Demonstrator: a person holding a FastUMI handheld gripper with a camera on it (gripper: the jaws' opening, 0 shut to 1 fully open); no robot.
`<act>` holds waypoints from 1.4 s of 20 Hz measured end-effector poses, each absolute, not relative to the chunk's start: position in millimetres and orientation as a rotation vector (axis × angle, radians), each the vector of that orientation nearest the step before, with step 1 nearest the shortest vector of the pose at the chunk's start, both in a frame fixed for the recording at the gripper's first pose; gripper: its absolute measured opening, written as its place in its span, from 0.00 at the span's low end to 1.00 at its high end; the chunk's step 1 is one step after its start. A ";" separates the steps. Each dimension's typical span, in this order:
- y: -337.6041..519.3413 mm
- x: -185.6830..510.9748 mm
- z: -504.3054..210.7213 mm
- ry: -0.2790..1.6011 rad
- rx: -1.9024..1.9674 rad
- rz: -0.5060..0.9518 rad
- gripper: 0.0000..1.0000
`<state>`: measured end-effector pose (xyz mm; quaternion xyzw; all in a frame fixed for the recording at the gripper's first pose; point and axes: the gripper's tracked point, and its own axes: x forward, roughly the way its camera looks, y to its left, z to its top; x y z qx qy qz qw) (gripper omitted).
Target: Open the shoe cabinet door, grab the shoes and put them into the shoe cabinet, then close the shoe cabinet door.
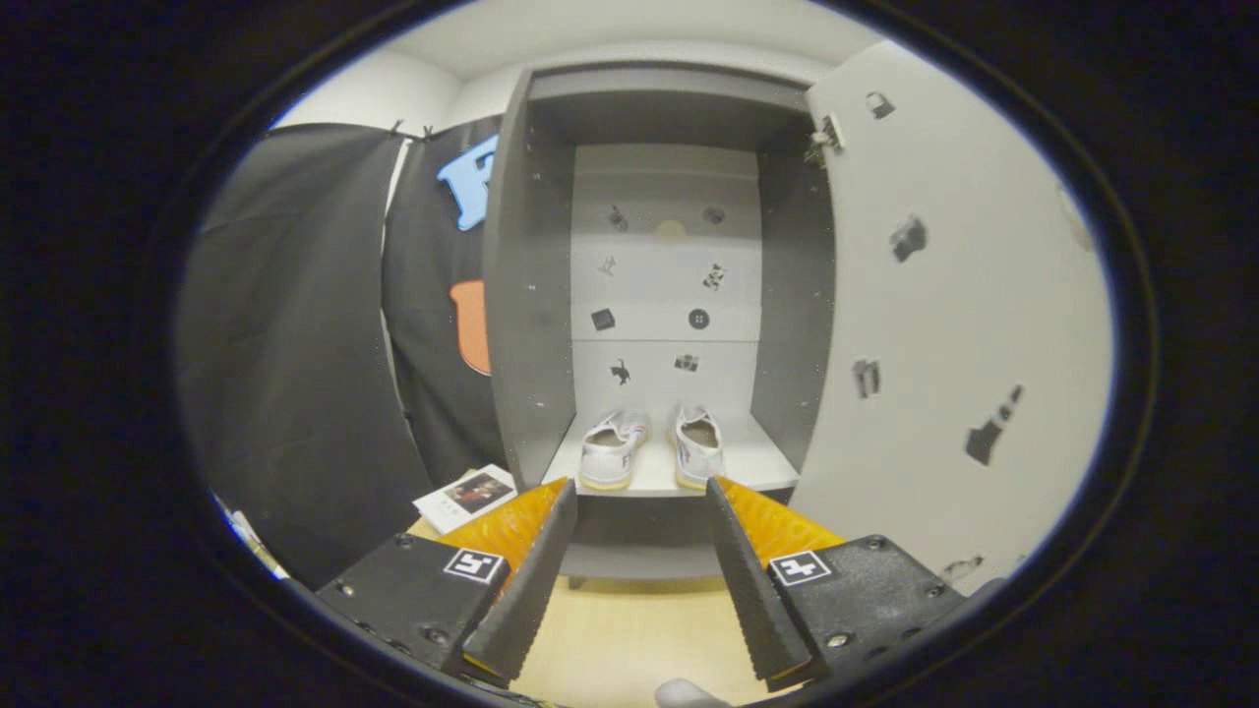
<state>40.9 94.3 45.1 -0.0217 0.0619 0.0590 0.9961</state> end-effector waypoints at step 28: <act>-256.3 -57.1 89.7 0.031 -0.003 0.094 1.00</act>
